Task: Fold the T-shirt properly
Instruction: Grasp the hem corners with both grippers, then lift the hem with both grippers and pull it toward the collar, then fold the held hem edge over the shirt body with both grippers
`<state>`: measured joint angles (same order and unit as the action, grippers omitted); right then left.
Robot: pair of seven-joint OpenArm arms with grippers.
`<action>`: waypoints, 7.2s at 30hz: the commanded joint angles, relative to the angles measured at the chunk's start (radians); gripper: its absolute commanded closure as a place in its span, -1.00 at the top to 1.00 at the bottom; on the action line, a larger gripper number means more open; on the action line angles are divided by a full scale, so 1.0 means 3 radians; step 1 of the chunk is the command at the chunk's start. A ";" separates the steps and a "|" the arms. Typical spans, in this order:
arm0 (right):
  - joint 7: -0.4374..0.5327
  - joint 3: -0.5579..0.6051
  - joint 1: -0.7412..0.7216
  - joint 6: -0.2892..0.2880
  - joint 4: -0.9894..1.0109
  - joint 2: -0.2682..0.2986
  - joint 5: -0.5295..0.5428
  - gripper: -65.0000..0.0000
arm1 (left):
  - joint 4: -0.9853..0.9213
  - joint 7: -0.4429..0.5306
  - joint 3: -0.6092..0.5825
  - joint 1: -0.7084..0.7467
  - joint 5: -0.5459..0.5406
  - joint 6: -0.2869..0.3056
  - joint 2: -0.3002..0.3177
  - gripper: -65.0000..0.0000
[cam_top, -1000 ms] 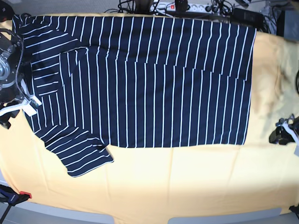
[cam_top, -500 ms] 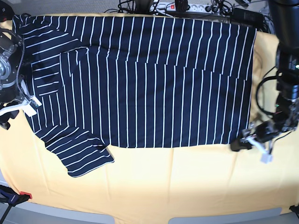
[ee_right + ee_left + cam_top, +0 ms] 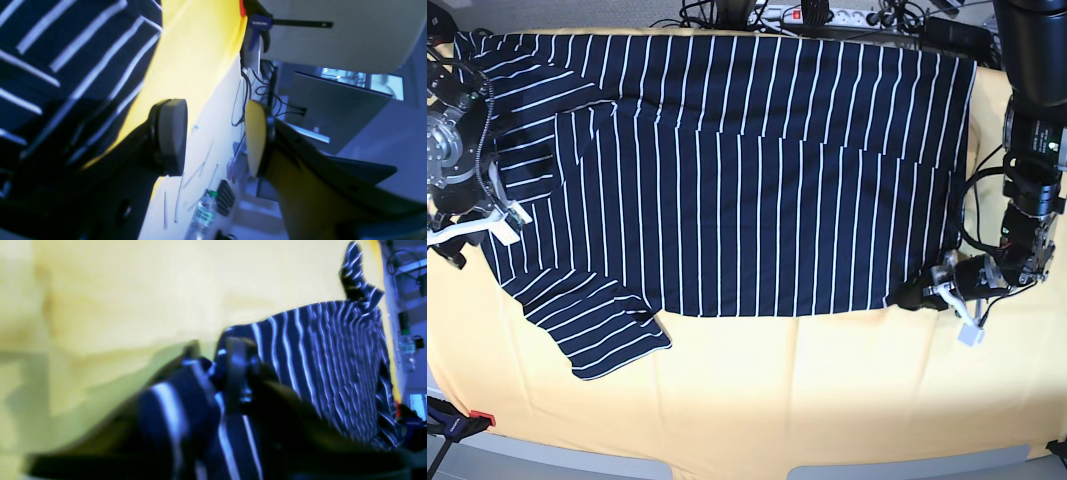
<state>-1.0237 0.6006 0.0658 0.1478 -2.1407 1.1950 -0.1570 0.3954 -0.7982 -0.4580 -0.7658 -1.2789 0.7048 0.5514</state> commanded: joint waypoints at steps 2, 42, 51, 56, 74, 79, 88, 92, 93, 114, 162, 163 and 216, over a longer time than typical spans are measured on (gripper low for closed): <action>0.0038 -0.0042 -0.0046 0.0042 -0.0029 -0.0005 -0.0079 -0.07 | 0.0013 -0.0043 0.0006 -0.0140 0.0033 -0.0022 0.0098 -1.00; 0.0651 -0.2214 -0.2277 -0.2602 0.4999 -0.2135 0.3195 -0.08 | 0.0013 0.0430 0.0006 -0.0421 0.0231 -0.0022 0.0081 -1.00; 0.0914 -0.2215 -0.2282 -0.2571 0.4999 -0.2145 0.2922 -1.00 | 0.0013 0.0430 0.0006 -0.0422 0.0234 -0.0022 0.0083 -1.00; 0.1097 -0.2215 -0.2299 -0.2537 0.4999 -0.2108 0.2848 -1.00 | 0.0013 0.0557 0.0006 -0.0422 0.0329 -0.0022 0.0084 -1.00; 0.1717 -0.2214 -0.2616 -0.2277 0.4999 -0.2136 0.2167 -1.00 | 0.0013 0.1812 0.0006 -0.0441 0.1385 -0.0022 -0.0135 -1.00; 0.1708 -0.2214 -0.2694 -0.2277 0.4999 -0.2135 0.2089 -1.00 | 0.0013 0.1812 0.0006 -0.0451 0.1414 -0.0022 -0.0136 -1.00; 0.1607 -0.2214 -0.2647 -0.2762 0.4999 -0.2134 0.2132 -1.00 | 0.0024 0.1511 0.0006 -0.0615 0.1344 -0.0022 -0.0116 -1.00; 0.1385 -0.2214 -0.2613 -0.2820 0.4999 -0.2113 0.2291 -1.00 | 0.0079 0.0783 0.0006 -0.0641 0.0774 -0.0022 -0.0107 -1.00; 0.1331 -0.2214 -0.2608 -0.2820 0.4994 -0.2103 0.2326 -1.00 | 0.0103 0.0593 0.0006 -0.0640 0.0637 -0.0022 -0.0111 -1.00; 0.1074 -0.2214 -0.2122 -0.2820 0.4485 -0.1727 0.2725 -1.00 | 0.0160 -0.1169 0.0006 -0.0654 -0.0682 -0.0022 0.0167 -1.00; 0.0229 -0.2214 -0.2122 -0.2820 0.4479 -0.1727 0.3156 -1.00 | 0.0160 -0.1993 0.0006 -0.0771 -0.0682 -0.0022 0.0380 -1.00; 0.0229 -0.2214 -0.2122 -0.2820 0.4479 -0.1726 0.3156 -1.00 | 0.0160 -0.1993 0.0006 -0.0771 -0.0682 -0.0022 0.0381 -1.00; 0.0188 -0.2214 -0.2122 -0.2820 0.4479 -0.1726 0.3178 -1.00 | 0.3082 -0.1993 0.0005 0.1282 -0.0682 -0.0144 0.1541 -1.00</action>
<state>-0.9813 -0.0551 -0.5385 -0.7002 -0.7807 0.6479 0.7940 1.3132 -1.3746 -0.4694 -0.3649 -1.4857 0.6590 0.9836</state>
